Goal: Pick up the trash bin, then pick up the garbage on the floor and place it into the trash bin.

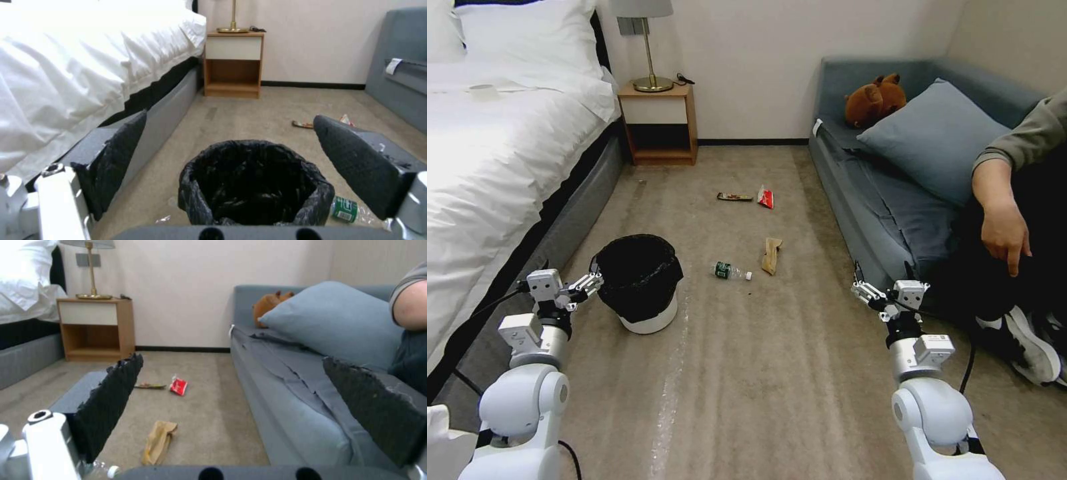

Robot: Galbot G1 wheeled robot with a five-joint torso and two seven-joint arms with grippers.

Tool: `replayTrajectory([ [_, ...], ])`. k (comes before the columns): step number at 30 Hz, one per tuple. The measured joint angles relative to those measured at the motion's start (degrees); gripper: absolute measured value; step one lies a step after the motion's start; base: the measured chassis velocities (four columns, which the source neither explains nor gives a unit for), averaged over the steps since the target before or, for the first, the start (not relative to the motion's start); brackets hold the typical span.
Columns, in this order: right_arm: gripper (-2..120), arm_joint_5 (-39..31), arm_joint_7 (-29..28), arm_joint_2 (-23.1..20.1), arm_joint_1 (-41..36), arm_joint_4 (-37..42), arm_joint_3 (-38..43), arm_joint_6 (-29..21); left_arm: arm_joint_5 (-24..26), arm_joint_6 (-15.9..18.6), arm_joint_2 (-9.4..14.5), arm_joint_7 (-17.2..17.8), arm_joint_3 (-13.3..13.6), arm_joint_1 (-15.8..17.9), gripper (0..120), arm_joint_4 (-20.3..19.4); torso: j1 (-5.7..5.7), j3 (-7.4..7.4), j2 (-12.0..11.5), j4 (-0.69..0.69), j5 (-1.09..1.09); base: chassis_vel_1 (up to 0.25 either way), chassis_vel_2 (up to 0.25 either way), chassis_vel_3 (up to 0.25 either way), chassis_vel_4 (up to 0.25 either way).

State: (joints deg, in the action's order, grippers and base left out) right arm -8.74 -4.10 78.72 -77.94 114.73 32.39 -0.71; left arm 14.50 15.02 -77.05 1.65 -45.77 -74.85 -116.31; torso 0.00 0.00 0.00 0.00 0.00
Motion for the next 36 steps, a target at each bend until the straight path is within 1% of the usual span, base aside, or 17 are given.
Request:
replayTrajectory([
  [36,100,0.0,0.0,0.0,0.0,0.0,0.0,0.0,0.0,0.0,0.0,0.0,0.0,0.0,100,0.0,0.00,0.00,0.0,0.00,0.00,0.000,0.000,0.000,0.000],
])
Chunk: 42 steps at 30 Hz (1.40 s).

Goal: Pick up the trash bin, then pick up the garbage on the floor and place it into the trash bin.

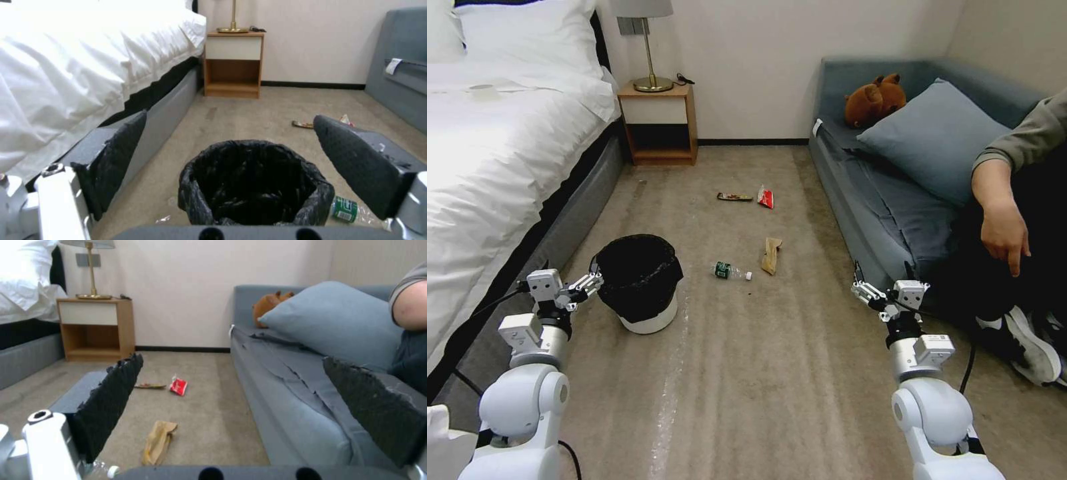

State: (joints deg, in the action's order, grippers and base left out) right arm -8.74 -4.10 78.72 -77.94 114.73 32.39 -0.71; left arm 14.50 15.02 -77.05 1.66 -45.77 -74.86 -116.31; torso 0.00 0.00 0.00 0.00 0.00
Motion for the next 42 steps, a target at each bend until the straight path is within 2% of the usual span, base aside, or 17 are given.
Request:
replayTrajectory([
  [24,100,0.0,0.0,0.0,0.0,0.0,0.0,0.0,-0.1,-0.1,0.0,0.0,0.1,0.1,100,0.2,0.00,0.00,0.0,0.00,0.00,0.000,0.000,0.000,0.000],
  [27,100,0.1,0.2,0.1,0.0,-0.2,0.2,0.2,-0.8,-1.1,-0.1,0.0,1.0,0.8,100,1.9,0.00,0.00,0.0,-0.02,-0.02,0.000,0.000,0.000,0.000],
  [30,100,1.8,3.6,2.6,-0.3,-2.6,4.1,3.2,-3.5,-4.5,-0.6,-0.4,4.4,3.5,100,8.3,0.00,0.00,0.0,-0.01,0.02,0.000,0.000,0.000,0.000],
  [31,100,1.8,3.6,2.6,-0.3,-2.6,4.1,3.2,-3.5,-4.5,-0.6,-0.4,4.4,3.5,100,8.3,0.00,0.00,0.0,-0.01,0.02,0.000,0.000,0.000,0.000],
  [33,100,4.5,9.0,6.6,-1.0,-6.4,10.2,8.0,-5.9,-7.8,-1.0,-0.7,7.5,6.0,100,14.1,0.00,0.00,0.0,0.00,0.00,0.000,0.000,0.000,0.000],
  [35,100,4.9,9.8,7.2,-1.1,-7.0,11.1,8.7,-6.2,-8.2,-1.1,-0.8,8.0,6.4,100,15.0,0.00,0.00,0.0,0.00,0.01,0.000,0.000,0.000,0.000],
  [36,100,7.0,11.4,9.6,-1.4,-9.4,14.0,10.9,-7.7,-10.3,-1.3,-1.0,9.9,7.9,100,18.6,0.00,0.00,0.0,0.05,0.01,0.000,0.000,0.000,0.000],
  [39,100,8.3,10.0,10.5,-1.4,-10.0,12.6,10.8,-6.7,-11.7,-1.5,-2.4,10.8,8.2,100,19.7,-0.01,0.01,0.0,0.05,0.01,0.000,0.000,0.000,0.000],
  [41,100,8.7,7.8,10.4,-1.6,-8.9,10.4,9.7,-5.3,-12.0,-1.5,-3.1,10.9,7.3,100,17.9,0.00,0.00,0.0,0.02,0.00,0.000,0.000,0.000,0.000],
  [42,100,8.8,6.6,10.0,-1.8,-7.5,8.8,8.6,-4.8,-11.5,-1.6,-3.3,10.9,6.1,100,15.6,0.00,0.00,0.0,-0.04,0.00,0.000,0.000,0.000,0.000],
])
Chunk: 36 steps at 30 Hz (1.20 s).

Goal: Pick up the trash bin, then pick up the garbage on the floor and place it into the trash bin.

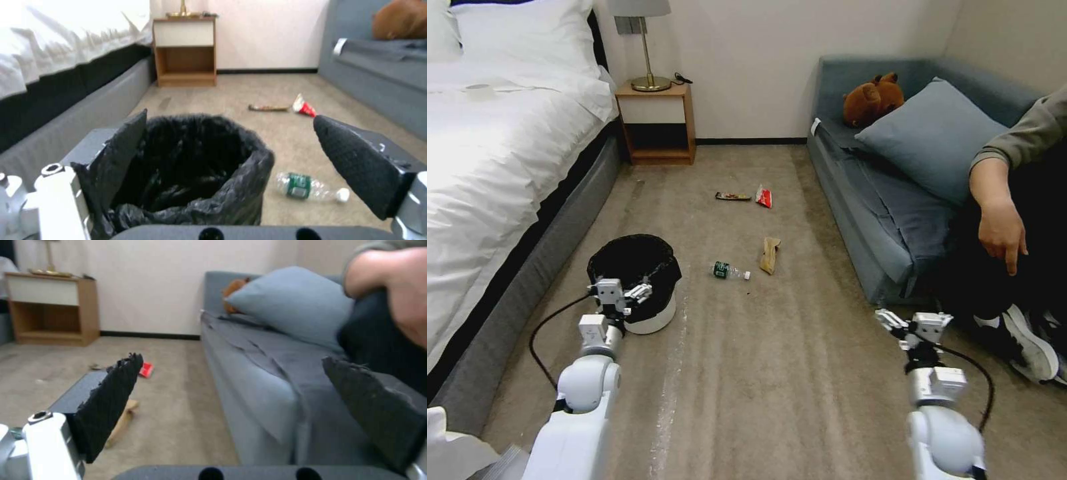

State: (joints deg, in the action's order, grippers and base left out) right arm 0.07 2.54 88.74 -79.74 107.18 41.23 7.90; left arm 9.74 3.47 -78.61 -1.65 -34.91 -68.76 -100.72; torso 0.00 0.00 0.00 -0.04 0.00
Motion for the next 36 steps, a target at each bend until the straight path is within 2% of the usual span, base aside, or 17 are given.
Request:
replayTrajectory([
  [3,100,0.1,-0.5,-0.3,-0.1,0.9,-0.8,-0.7,0.2,0.5,0.0,-0.1,-0.1,-1.0,100,-2.1,0.00,0.00,0.0,0.02,0.00,0.000,0.000,0.000,0.000],
  [5,100,0.1,-1.5,-1.3,-0.1,3.3,-3.2,-3.2,0.4,3.1,-0.2,-0.2,-0.5,-4.2,99,-8.0,0.00,0.00,0.0,0.04,0.00,0.000,0.000,0.000,0.000],
  [9,100,0.1,-1.0,-2.4,-0.2,4.4,-5.6,-4.3,0.2,5.2,-0.3,-0.7,-1.1,-6.5,99,-11.4,0.00,0.00,0.0,0.03,0.01,0.000,0.000,0.000,0.000],
  [14,100,1.6,3.5,-3.5,0.3,1.9,-8.0,0.5,0.0,7.2,-1.0,1.2,-2.6,-8.1,99,-13.2,0.00,0.00,0.0,0.03,0.00,0.000,0.000,0.000,0.000],
  [16,100,2.8,4.6,-3.8,0.3,0.4,-8.7,2.9,1.2,8.8,-2.0,6.3,-3.1,-8.7,98,-13.8,0.00,0.00,0.0,0.04,0.01,0.000,0.000,0.000,0.000],
  [17,100,2.8,4.6,-3.8,0.3,0.4,-8.7,2.9,1.2,8.8,-2.0,6.3,-3.1,-8.7,98,-13.8,0.00,0.00,0.0,0.04,0.01,0.000,0.000,0.000,0.000],
  [19,100,2.9,4.1,-4.5,-0.7,0.4,-9.8,2.6,4.8,12.5,-3.0,16.1,-3.5,-8.6,98,-14.4,0.00,0.00,0.0,0.03,0.00,0.000,0.000,0.000,0.000],
  [20,100,2.9,4.1,-4.5,-0.7,0.4,-9.8,2.6,4.8,12.5,-3.0,16.1,-3.5,-8.6,98,-14.4,0.00,0.00,0.0,0.03,0.00,0.000,0.000,0.000,0.000],
  [22,100,2.9,3.0,-5.0,-1.1,0.6,-10.5,2.3,9.6,15.1,-3.6,23.0,-3.5,-6.9,99,-13.8,0.00,-0.01,0.0,0.04,0.00,0.000,0.000,0.000,0.000],
  [24,100,2.9,2.8,-5.1,-1.1,0.7,-10.6,2.3,11.1,15.7,-3.7,24.7,-3.5,-6.2,100,-13.5,0.00,0.00,0.0,0.04,0.00,0.000,0.000,0.000,0.000],
  [25,100,3.0,2.5,-5.4,-1.2,0.7,-10.6,2.2,14.6,16.6,-4.1,28.6,-3.6,-4.5,100,-12.6,0.00,0.00,0.0,0.04,0.01,0.000,0.000,0.000,0.000],
  [27,100,3.0,2.5,-5.4,-1.2,0.7,-10.6,2.2,15.2,16.7,-4.1,29.1,-3.6,-4.2,100,-12.4,0.00,0.00,0.0,0.04,0.01,0.000,0.000,0.000,0.000],
  [29,100,3.1,2.4,-5.6,-1.8,0.9,-10.7,2.1,20.5,16.9,-4.5,33.7,-3.1,-1.1,100,-11.0,0.00,0.00,0.0,0.04,0.00,0.000,0.000,0.000,0.000],
  [30,100,3.1,2.4,-5.6,-1.8,0.9,-10.7,2.1,20.5,16.9,-4.5,33.7,-3.1,-1.1,100,-11.0,0.00,0.00,0.0,0.04,0.00,0.000,0.000,0.000,0.000],
  [32,100,3.5,2.2,-5.3,-2.6,0.9,-11.1,2.2,24.7,16.9,-5.0,38.7,-2.2,1.9,100,-9.7,0.00,0.00,0.0,0.04,0.00,0.000,0.000,0.000,0.000],
  [33,100,3.5,2.2,-5.3,-2.6,0.9,-11.1,2.2,24.7,16.9,-5.0,38.7,-2.2,1.9,100,-9.7,0.00,0.00,0.0,0.04,0.00,0.000,0.000,0.000,0.000],
  [36,100,4.2,2.1,-5.1,-3.6,1.2,-11.4,2.8,29.2,16.5,-5.2,42.8,-1.7,5.5,100,-7.0,0.00,0.00,0.0,0.04,0.00,0.000,0.000,0.000,0.000],
])
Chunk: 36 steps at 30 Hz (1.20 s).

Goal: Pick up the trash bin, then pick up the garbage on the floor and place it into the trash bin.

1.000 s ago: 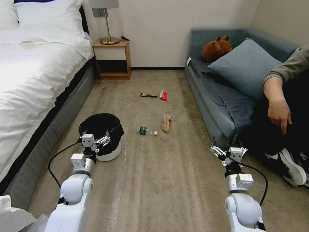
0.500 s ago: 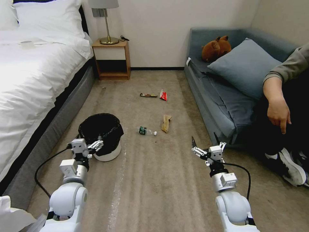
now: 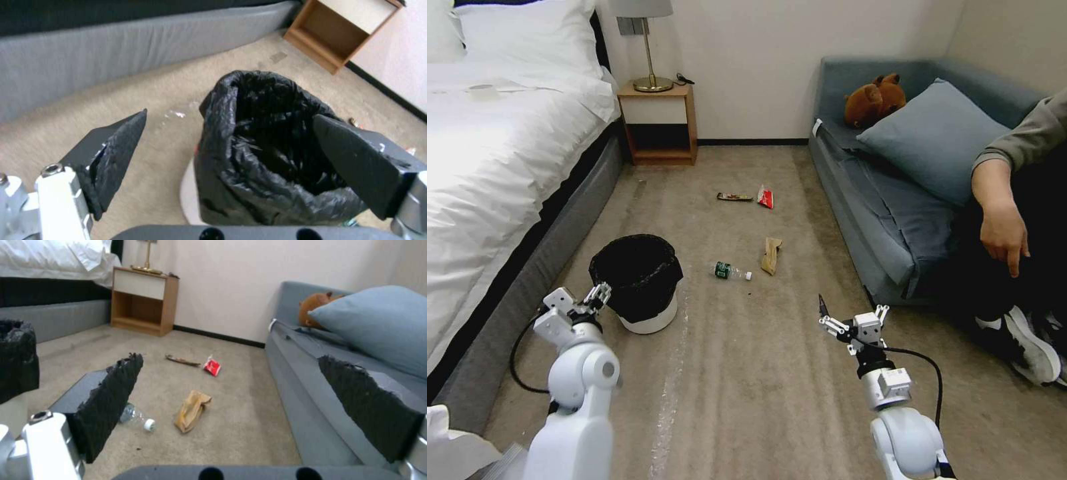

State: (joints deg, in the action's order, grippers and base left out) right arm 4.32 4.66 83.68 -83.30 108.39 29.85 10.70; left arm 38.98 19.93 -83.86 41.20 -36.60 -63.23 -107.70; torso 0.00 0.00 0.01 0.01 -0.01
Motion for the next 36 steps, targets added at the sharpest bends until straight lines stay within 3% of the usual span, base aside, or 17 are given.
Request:
replayTrajectory([
  [3,100,0.2,-0.5,0.1,-1.0,0.7,-0.1,0.2,5.4,0.0,0.0,2.1,-0.5,3.7,99,4.2,0.00,0.00,0.0,0.00,0.01,0.000,0.000,0.000,0.000],
  [7,100,0.4,-0.7,-0.2,-1.5,1.0,-0.9,0.1,7.6,-0.8,0.1,3.0,-1.0,5.4,98,6.8,0.00,0.00,0.0,0.01,0.01,0.000,0.000,0.000,0.000],
  [20,100,1.4,-1.2,-0.2,-3.2,2.2,-3.2,0.4,8.7,-3.8,0.3,2.3,-1.9,9.1,96,14.9,0.00,0.00,0.0,-0.01,0.01,0.000,0.000,0.000,0.000],
  [27,100,2.7,-1.3,0.4,-4.4,2.2,-3.6,1.9,11.6,-4.9,0.2,1.9,-1.0,13.0,83,18.9,0.00,0.01,0.0,-0.01,0.01,0.000,0.000,0.000,0.000],
  [36,100,3.2,-0.2,0.8,-6.4,2.6,-3.0,3.7,11.7,-4.4,-0.3,2.0,-0.1,16.0,86,22.3,0.00,0.00,0.0,0.00,0.00,0.000,0.000,0.000,0.000],
])
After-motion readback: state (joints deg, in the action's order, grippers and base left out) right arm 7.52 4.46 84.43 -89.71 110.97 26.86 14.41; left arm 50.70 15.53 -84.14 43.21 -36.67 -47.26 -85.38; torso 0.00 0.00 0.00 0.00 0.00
